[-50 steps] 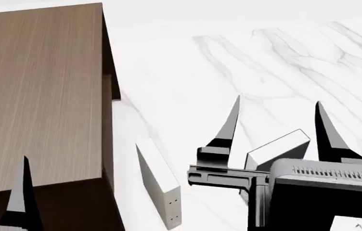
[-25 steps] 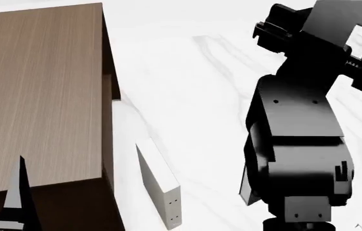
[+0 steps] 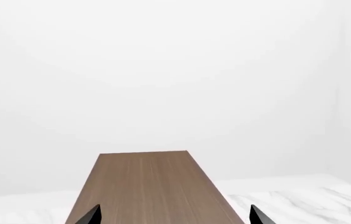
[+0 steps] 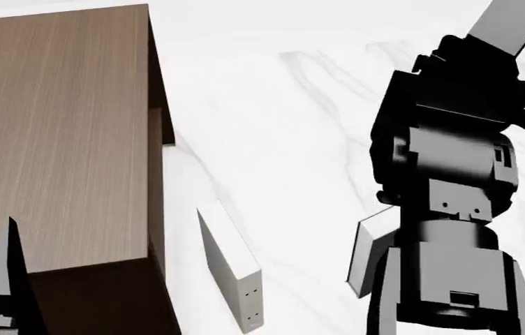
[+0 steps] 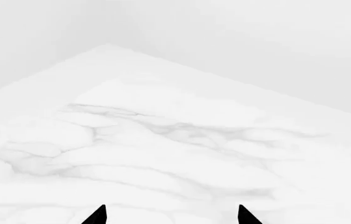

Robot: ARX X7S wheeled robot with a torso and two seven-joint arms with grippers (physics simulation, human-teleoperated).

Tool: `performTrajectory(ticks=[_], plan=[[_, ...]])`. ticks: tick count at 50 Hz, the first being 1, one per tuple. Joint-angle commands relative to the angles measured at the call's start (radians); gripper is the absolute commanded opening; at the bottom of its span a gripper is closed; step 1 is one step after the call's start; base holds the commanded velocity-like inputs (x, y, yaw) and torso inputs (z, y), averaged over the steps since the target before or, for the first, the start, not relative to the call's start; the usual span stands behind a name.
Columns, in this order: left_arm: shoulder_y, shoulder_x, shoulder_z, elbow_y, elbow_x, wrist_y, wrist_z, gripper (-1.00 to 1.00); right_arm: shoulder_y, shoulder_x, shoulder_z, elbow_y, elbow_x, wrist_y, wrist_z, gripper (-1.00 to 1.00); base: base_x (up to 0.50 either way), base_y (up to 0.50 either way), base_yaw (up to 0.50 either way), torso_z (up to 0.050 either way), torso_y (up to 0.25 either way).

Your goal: Pick up the book in the middle and place it on the cabinet shelf.

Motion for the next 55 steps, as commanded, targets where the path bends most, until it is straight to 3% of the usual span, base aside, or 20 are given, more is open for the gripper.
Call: performTrajectory(ticks=[1, 4, 19, 55], plan=[[-0.002, -0.007, -0.006, 0.006, -0.015, -0.001, -0.009, 1.00, 0.033, 0.001, 0.097, 0.120, 0.055, 0.025, 0.147, 1.00, 0.00, 0.00, 0.00, 0.000, 0.000], [0.000, -0.007, 0.002, -0.002, -0.010, 0.009, -0.009, 1.00, 0.040, 0.002, 0.168, 0.150, 0.112, 0.034, 0.176, 1.00, 0.00, 0.00, 0.00, 0.000, 0.000], [-0.002, -0.025, 0.013, 0.010, -0.024, 0.007, -0.032, 1.00, 0.107, 0.001, 0.178, 0.290, 0.126, -0.028, 0.137, 1.00, 0.00, 0.00, 0.00, 0.000, 0.000], [-0.007, -0.076, 0.032, 0.007, -0.061, 0.033, -0.091, 1.00, 0.090, 0.000, 0.367, 0.304, 0.147, 0.019, 0.148, 1.00, 0.00, 0.00, 0.00, 0.000, 0.000]])
